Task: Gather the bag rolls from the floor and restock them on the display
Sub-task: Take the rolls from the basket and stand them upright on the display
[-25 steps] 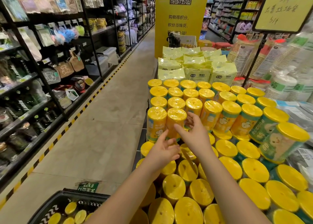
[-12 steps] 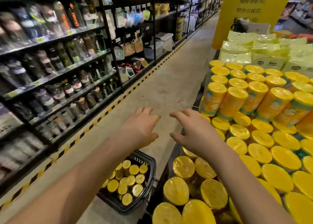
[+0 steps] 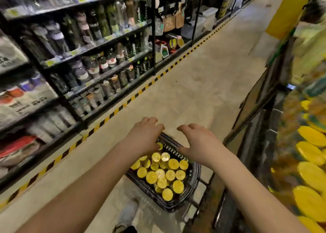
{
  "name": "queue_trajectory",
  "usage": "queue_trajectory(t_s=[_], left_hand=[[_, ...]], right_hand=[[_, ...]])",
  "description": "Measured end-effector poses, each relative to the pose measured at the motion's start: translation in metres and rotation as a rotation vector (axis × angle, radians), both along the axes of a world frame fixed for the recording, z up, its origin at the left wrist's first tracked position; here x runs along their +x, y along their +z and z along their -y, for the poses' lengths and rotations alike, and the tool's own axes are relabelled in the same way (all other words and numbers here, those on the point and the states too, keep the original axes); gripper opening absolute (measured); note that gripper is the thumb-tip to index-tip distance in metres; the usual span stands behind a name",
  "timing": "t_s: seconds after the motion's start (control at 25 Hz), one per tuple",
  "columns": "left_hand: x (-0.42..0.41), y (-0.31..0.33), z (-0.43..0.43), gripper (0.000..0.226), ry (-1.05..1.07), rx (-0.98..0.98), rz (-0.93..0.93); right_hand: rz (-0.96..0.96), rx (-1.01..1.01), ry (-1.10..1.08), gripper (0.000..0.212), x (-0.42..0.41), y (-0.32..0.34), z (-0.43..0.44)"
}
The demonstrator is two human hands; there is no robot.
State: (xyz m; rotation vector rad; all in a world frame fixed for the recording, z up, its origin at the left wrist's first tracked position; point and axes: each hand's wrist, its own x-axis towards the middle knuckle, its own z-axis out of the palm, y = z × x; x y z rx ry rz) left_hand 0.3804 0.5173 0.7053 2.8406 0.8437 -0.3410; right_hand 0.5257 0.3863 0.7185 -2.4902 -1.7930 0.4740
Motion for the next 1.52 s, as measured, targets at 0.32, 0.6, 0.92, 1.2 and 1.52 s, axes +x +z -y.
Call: queue_trajectory(t_s=[0.32, 0.6, 0.92, 1.2, 1.52], left_hand=[[-0.026, -0.094, -0.142, 0.065, -0.133, -0.163, -0.092], [0.008, -0.248, -0.159, 0.061, -0.137, -0.313, -0.1], [0.032, -0.5, -0.155, 0.071, -0.139, -0.314, -0.127], [0.063, -0.598, -0.146, 0.094, -0.131, -0.248, -0.084], [0.061, -0.605, -0.154, 0.074, -0.029, -0.342, 0.078]], right_hand=[[-0.06, -0.222, -0.245, 0.06, -0.028, -0.094, -0.113], [-0.205, -0.2, -0.435, 0.055, -0.01, -0.256, -0.114], [-0.215, -0.157, -0.478, 0.054, 0.005, -0.508, -0.112], [-0.175, -0.002, -0.524, 0.069, 0.02, -0.592, -0.122], [-0.054, -0.09, -0.352, 0.086, 0.05, -0.642, -0.16]])
